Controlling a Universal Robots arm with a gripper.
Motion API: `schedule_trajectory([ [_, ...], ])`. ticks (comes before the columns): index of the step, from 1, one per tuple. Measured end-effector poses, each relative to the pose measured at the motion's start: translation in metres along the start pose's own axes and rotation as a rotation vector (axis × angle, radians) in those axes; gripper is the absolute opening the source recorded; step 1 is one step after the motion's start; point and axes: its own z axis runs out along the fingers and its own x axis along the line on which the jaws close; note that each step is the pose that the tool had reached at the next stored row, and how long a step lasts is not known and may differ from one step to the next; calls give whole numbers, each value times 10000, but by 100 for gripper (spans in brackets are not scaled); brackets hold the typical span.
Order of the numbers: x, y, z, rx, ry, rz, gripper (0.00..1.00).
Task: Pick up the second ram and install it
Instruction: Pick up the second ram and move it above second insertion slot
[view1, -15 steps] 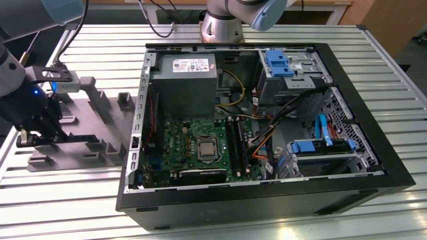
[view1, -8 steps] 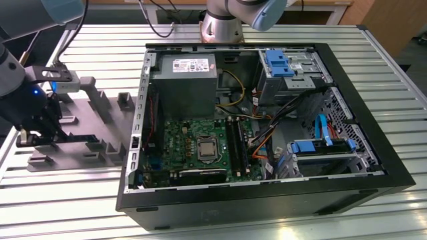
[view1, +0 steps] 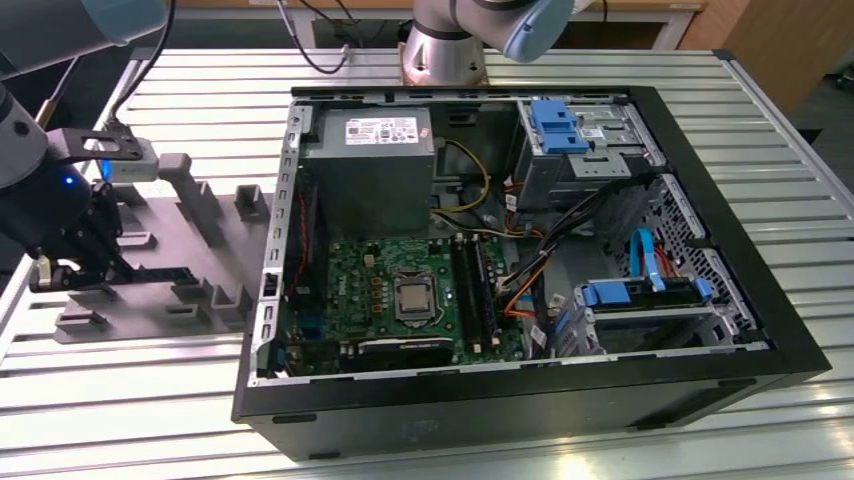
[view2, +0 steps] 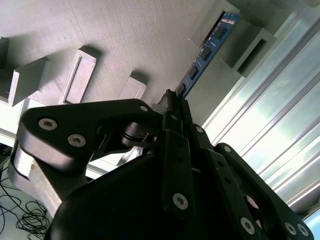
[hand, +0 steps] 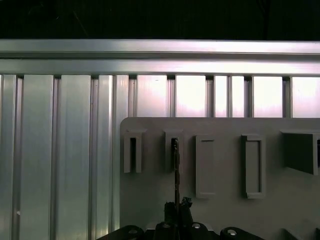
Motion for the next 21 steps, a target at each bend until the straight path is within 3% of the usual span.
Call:
schedule_trajectory([
  [9, -7, 0, -49, 0, 0, 0, 14],
  [21, -11, -1, -169, 0, 0, 0, 14],
])
